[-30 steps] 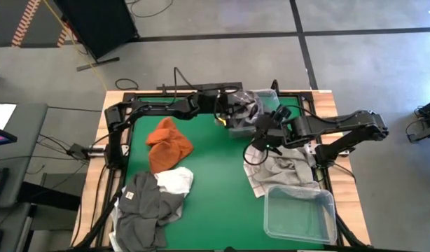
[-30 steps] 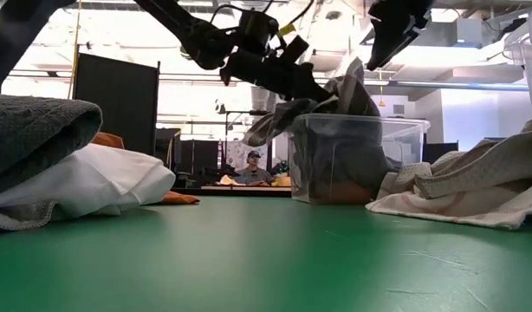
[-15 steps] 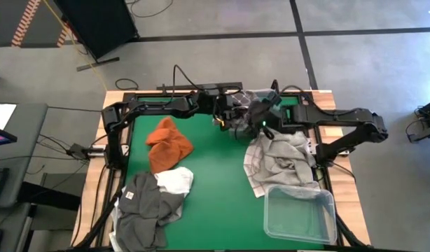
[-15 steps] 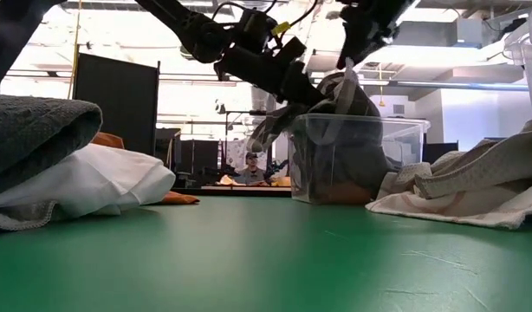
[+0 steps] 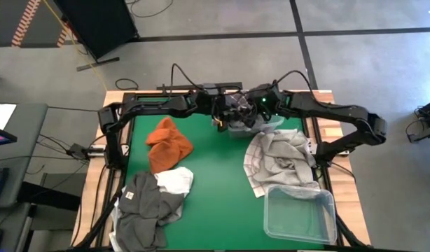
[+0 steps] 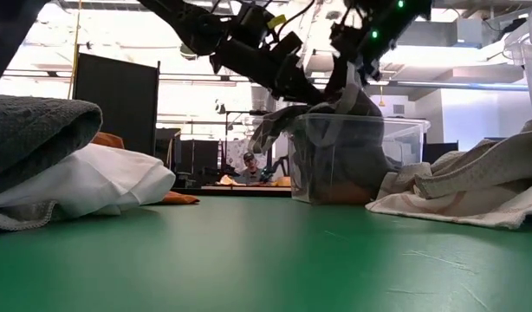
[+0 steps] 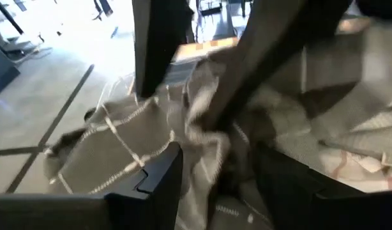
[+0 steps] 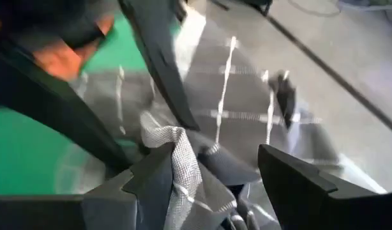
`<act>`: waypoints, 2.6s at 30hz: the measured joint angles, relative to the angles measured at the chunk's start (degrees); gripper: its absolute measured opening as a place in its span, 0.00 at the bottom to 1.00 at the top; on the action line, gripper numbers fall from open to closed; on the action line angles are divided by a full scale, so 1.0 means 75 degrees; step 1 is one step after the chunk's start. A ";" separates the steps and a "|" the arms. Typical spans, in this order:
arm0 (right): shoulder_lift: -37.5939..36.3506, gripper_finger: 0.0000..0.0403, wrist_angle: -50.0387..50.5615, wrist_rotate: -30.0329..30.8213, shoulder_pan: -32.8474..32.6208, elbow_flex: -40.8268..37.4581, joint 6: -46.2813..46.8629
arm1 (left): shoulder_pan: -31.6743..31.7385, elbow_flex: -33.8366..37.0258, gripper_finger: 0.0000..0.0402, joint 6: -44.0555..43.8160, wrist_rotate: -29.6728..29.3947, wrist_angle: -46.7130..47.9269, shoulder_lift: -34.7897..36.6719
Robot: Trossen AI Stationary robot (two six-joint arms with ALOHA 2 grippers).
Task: Sort towels by color in basket
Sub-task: Put the gray patterned towel into the top transparent bin
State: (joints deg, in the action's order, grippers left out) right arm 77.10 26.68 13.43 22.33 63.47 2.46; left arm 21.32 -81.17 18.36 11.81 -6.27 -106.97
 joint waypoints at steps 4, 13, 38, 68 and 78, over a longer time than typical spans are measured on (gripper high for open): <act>0.0000 0.63 -0.0158 -0.0178 0.0307 -0.0501 -0.0064 | -0.0025 0.0003 0.45 0.0074 -0.0010 0.0199 0.0262; 0.0000 0.63 -0.0515 -0.0420 0.0904 -0.1371 -0.0284 | -0.0047 0.0003 0.45 0.0467 -0.0042 0.1800 0.1405; 0.0447 0.57 0.0708 -0.0933 0.1345 -0.1001 0.1025 | -0.0469 0.0003 0.45 0.0612 -0.0412 0.5688 0.3003; 0.0166 0.57 -0.1392 -0.1659 0.0455 -0.0033 -0.0412 | -0.0855 0.0006 0.45 0.0042 -0.0420 0.6434 0.3000; 0.1426 0.57 -0.1108 -0.2459 0.1472 -0.0027 -0.0111 | -0.1317 0.0009 0.45 -0.0149 -0.0431 0.6869 0.3000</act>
State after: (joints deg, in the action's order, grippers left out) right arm 87.79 18.38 -5.01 33.36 63.26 1.63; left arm 11.44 -81.10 17.24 8.58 45.25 -84.47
